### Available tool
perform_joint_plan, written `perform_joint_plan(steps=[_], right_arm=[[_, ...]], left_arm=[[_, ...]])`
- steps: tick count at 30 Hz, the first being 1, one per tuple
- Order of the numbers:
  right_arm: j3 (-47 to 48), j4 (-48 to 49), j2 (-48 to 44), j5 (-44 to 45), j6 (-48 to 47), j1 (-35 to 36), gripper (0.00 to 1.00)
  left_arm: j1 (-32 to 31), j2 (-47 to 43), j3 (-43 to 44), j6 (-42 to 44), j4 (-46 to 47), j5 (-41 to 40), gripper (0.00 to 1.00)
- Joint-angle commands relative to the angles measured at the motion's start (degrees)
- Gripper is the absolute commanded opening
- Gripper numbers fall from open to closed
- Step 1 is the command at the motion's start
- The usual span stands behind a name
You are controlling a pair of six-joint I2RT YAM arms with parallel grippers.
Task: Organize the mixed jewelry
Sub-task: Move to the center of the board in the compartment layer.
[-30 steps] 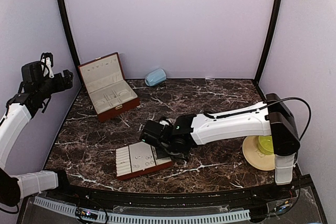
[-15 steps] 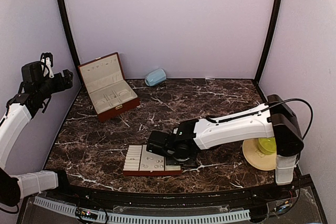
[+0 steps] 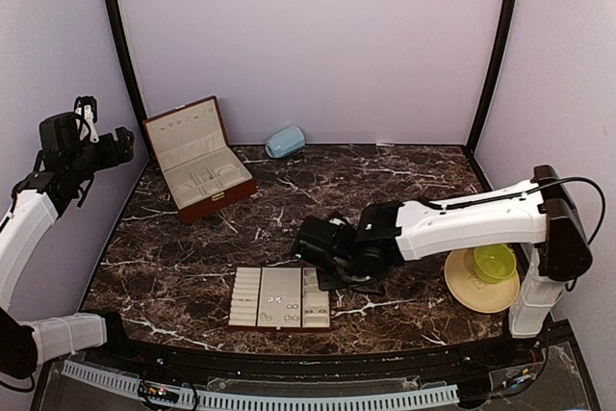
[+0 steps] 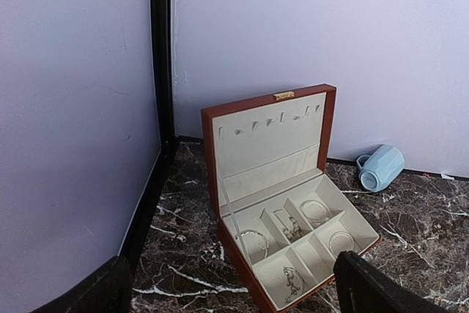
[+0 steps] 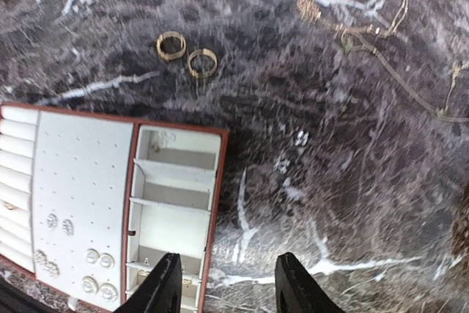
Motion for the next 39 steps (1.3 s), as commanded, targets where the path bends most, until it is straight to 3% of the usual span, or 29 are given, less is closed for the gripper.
perform_joint_plan(steps=[1, 6, 10, 18, 29, 39], right_arm=[[-2.8, 6.4, -8.8, 1.8, -12.0, -6.4, 0.48], [-0.1, 9.1, -7.7, -0.5, -24.2, -14.3, 0.47], [2.6, 13.4, -3.9, -7.8, -31.3, -20.0, 0.43], [11.3, 16.5, 8.3, -10.8, -44.0, -23.0, 0.34], [21.7, 18.3, 21.4, -14.0, -50.8, -25.8, 0.33], [22.7, 19.2, 24.8, -14.8, -50.3, -26.8, 0.29]], left_arm=[[0.2, 0.0, -1.3, 0.4, 2.0, 0.8, 0.98], [-0.5, 1.0, -1.2, 1.7, 3.1, 7.4, 0.96], [-3.4, 2.1, -1.0, 2.6, 3.5, 11.2, 0.96], [-7.0, 3.8, -1.3, 2.9, 4.0, 12.8, 0.96], [-7.0, 3.1, -1.4, 3.3, 3.6, 10.5, 0.96], [-7.0, 3.2, -1.3, 3.1, 3.3, 9.8, 0.96]])
